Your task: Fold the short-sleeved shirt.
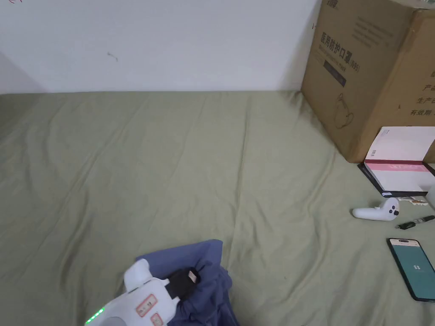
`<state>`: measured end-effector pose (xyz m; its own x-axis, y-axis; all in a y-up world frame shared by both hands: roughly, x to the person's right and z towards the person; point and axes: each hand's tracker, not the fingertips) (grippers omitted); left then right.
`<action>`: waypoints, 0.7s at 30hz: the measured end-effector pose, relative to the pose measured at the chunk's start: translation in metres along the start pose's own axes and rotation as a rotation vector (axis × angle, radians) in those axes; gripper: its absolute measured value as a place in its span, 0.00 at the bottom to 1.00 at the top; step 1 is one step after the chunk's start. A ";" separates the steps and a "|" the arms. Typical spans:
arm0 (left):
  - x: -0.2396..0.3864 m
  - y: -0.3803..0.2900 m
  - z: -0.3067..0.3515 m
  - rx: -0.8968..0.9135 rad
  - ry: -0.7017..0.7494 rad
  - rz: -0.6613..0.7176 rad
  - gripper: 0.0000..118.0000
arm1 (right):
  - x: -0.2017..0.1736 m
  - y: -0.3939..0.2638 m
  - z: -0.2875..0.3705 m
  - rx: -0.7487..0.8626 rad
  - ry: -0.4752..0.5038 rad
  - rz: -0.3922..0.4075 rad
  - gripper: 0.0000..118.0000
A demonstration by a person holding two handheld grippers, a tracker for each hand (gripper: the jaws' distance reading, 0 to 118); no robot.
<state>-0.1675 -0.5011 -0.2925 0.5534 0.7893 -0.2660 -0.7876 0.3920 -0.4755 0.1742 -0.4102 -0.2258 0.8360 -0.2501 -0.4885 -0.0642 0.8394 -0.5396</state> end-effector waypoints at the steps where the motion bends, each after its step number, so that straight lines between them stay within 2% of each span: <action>1: 0.000 -0.010 -0.012 -0.040 0.034 0.008 0.08 | 0.001 0.000 0.000 -0.004 -0.005 0.002 0.00; 6: 0.009 -0.036 -0.038 -0.097 0.047 -0.010 0.08 | 0.008 0.001 0.001 -0.012 -0.030 -0.002 0.00; 8: 0.017 -0.041 -0.037 -0.148 0.050 -0.085 0.08 | 0.008 0.005 -0.001 -0.017 -0.034 0.005 0.00; 10: 0.018 -0.038 -0.016 -0.109 0.073 -0.110 0.09 | 0.008 0.011 -0.011 -0.029 -0.016 0.012 0.00; 12: 0.028 -0.030 0.030 -0.014 0.010 -0.186 0.09 | 0.003 0.022 -0.037 -0.071 0.079 0.014 0.00; 14: 0.035 -0.021 0.078 -0.029 0.018 -0.317 0.09 | -0.006 0.035 -0.082 -0.146 0.208 0.005 0.00; 16: 0.031 -0.015 0.111 -0.031 0.053 -0.369 0.09 | -0.009 0.036 -0.128 -0.150 0.329 -0.079 0.00; 18: 0.017 -0.003 0.133 -0.013 0.079 -0.374 0.09 | -0.007 0.032 -0.179 -0.222 0.467 -0.166 0.00; 19: 0.008 0.003 0.139 -0.009 0.087 -0.374 0.14 | -0.005 0.027 -0.200 -0.247 0.533 -0.206 0.00; 21: -0.012 0.016 0.141 -0.003 0.097 -0.359 0.41 | 0.002 0.013 -0.234 -0.345 0.690 -0.357 0.00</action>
<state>-0.2249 -0.4372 -0.1788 0.8172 0.5537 -0.1599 -0.5382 0.6340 -0.5553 0.0470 -0.5128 -0.3943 0.3255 -0.8041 -0.4975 -0.1161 0.4882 -0.8650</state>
